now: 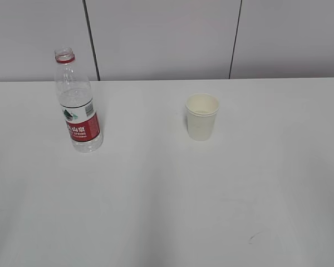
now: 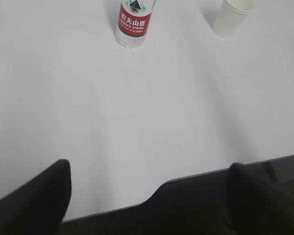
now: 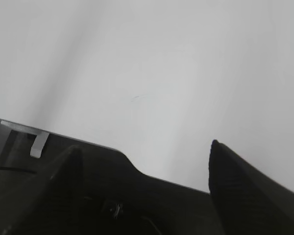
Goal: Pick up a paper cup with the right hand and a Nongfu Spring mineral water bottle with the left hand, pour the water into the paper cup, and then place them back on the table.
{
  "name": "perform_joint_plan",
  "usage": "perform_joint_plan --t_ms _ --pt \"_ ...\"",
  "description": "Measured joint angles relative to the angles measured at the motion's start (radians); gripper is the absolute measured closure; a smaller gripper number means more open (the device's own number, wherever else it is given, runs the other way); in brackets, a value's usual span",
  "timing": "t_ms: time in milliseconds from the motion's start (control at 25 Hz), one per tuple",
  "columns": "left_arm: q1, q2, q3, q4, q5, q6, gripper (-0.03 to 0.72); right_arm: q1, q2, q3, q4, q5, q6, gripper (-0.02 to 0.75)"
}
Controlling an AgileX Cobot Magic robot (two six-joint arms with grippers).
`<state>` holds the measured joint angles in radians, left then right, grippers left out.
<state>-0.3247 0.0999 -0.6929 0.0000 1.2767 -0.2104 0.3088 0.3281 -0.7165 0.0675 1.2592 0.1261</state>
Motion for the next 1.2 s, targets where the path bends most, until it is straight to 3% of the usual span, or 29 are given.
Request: perform_joint_plan --t_ms 360,600,760,1200 --pt "0.0 -0.11 0.088 0.0 -0.024 0.098 0.115 0.0 -0.338 0.148 -0.087 0.012 -0.007 0.153" --pt "0.0 -0.114 0.109 0.0 -0.115 0.148 0.131 0.0 -0.347 0.23 -0.119 0.004 -0.017 0.153" --pt "0.0 -0.114 0.13 0.0 -0.177 0.154 0.134 0.0 -0.347 0.242 -0.161 -0.104 -0.021 0.153" --pt "0.0 -0.114 0.149 -0.014 -0.197 0.164 0.134 0.0 -0.347 0.29 -0.175 -0.188 -0.039 0.153"
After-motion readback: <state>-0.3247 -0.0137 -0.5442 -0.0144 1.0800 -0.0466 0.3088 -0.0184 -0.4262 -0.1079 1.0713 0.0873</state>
